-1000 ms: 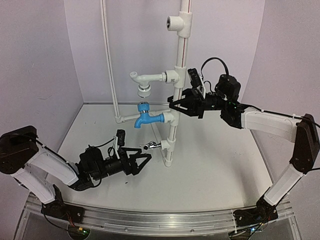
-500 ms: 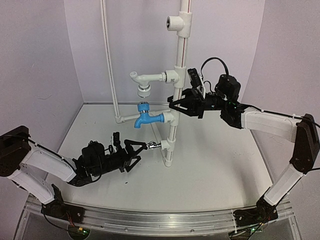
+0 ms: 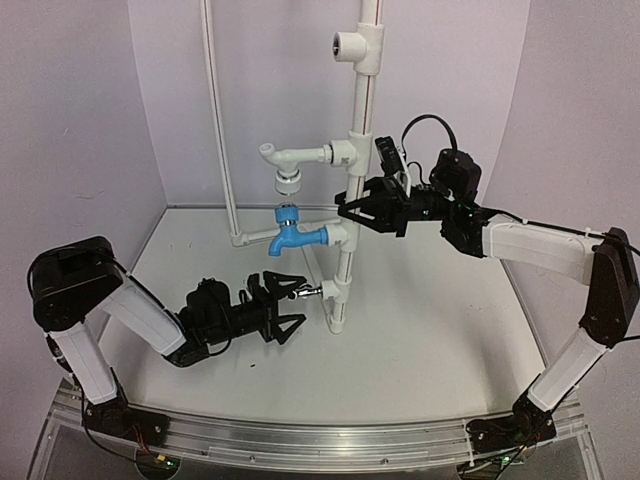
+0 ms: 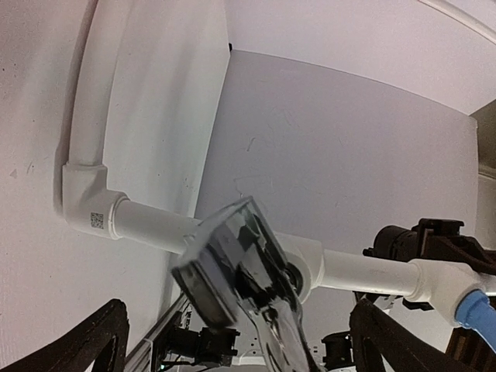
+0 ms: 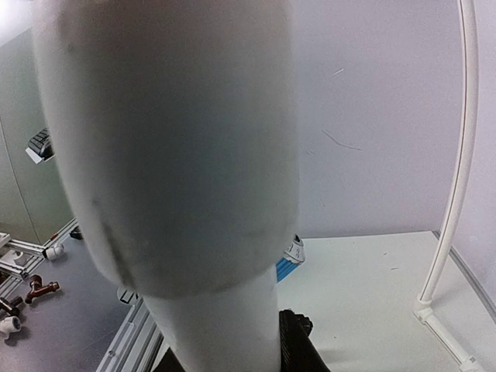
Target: Install the water faucets
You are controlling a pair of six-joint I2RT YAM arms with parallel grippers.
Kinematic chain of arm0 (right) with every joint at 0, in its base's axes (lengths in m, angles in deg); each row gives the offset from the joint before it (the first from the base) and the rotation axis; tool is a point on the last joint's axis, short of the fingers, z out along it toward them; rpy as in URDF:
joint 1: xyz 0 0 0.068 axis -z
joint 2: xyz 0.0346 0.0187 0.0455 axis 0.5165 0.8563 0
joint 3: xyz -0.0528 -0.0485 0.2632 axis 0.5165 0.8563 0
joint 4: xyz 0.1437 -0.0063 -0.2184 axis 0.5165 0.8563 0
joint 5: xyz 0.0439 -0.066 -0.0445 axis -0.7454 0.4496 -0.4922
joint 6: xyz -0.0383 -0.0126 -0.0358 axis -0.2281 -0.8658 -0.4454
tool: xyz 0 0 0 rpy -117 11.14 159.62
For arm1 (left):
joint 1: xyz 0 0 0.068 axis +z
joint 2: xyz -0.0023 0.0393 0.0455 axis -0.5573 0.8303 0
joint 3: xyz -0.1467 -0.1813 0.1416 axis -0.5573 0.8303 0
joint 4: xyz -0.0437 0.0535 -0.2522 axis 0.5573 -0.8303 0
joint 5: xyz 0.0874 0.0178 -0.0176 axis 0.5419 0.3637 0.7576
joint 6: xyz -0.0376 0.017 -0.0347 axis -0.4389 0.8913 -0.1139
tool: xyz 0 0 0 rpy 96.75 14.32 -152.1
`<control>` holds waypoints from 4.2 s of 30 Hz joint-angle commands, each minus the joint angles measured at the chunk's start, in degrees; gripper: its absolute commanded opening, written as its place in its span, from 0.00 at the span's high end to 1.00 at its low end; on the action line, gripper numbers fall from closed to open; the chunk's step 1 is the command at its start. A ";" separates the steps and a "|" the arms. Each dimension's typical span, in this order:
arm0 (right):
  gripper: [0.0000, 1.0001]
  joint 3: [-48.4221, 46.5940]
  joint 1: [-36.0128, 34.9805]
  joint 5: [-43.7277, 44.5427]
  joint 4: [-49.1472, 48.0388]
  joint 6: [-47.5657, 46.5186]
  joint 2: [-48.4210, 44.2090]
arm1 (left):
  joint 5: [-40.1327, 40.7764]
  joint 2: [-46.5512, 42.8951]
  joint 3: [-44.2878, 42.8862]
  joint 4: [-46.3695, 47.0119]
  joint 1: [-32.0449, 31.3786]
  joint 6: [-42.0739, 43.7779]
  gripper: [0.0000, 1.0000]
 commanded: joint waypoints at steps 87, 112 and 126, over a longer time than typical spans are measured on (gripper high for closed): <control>1.00 1.92 0.01 -1.32 8.74 11.47 -0.09 | -3.94 6.76 -0.19 11.88 5.50 97.69 0.71; 1.00 1.93 0.05 -1.48 8.98 11.20 0.12 | -11.97 -3.72 3.45 9.17 5.25 103.44 0.00; 1.00 1.97 0.08 -1.43 9.26 11.17 0.23 | -12.18 -6.10 -1.33 -3.83 4.78 118.64 0.00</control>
